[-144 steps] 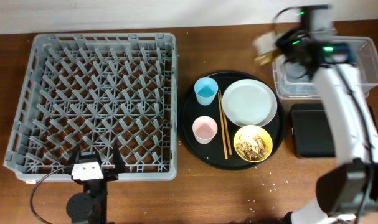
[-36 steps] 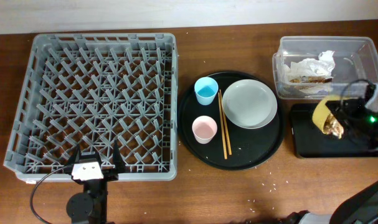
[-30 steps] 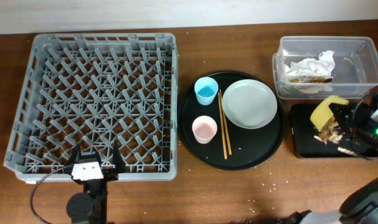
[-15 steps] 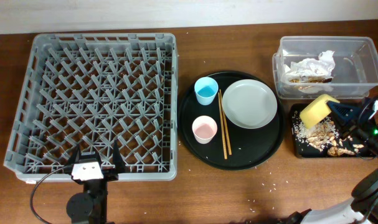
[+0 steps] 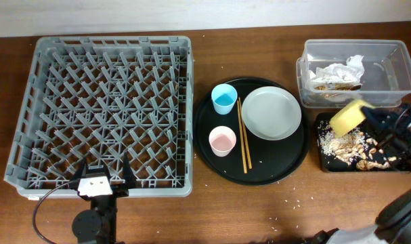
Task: Sort waste into correct bins and load items into the dishwasher rack
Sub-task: 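Tip the yellow bowl over the black tray to dump food scraps, then return the yellow bowl to the round tray with the right gripper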
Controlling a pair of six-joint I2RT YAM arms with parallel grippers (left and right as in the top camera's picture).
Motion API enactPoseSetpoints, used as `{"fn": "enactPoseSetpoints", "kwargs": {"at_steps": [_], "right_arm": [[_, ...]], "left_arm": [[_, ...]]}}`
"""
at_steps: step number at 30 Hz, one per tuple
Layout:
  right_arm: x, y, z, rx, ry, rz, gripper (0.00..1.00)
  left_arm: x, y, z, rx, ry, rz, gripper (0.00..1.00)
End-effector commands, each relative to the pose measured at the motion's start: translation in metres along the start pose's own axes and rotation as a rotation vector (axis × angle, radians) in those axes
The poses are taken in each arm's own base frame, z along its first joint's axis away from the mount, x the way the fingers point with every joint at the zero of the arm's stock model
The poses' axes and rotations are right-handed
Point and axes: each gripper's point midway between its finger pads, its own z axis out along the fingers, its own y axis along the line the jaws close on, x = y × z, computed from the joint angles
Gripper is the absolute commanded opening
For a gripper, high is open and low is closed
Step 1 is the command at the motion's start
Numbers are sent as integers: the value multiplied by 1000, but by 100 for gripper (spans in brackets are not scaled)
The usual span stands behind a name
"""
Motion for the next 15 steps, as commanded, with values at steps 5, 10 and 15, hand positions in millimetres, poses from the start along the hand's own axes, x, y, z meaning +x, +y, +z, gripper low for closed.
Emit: {"fn": "enactPoseSetpoints", "kwargs": {"at_steps": [5, 10, 15], "right_arm": [[-5, 37, -18, -28, -45, -227, 4], [37, 76, 27, -61, 106, -409, 4], [98, 96, 82, -53, 281, -484, 4]], "left_arm": [[1, 1, 0, -6, 0, 19, 99], [1, 1, 0, -6, 0, 19, 99], [1, 1, 0, -6, 1, 19, 99]]}}
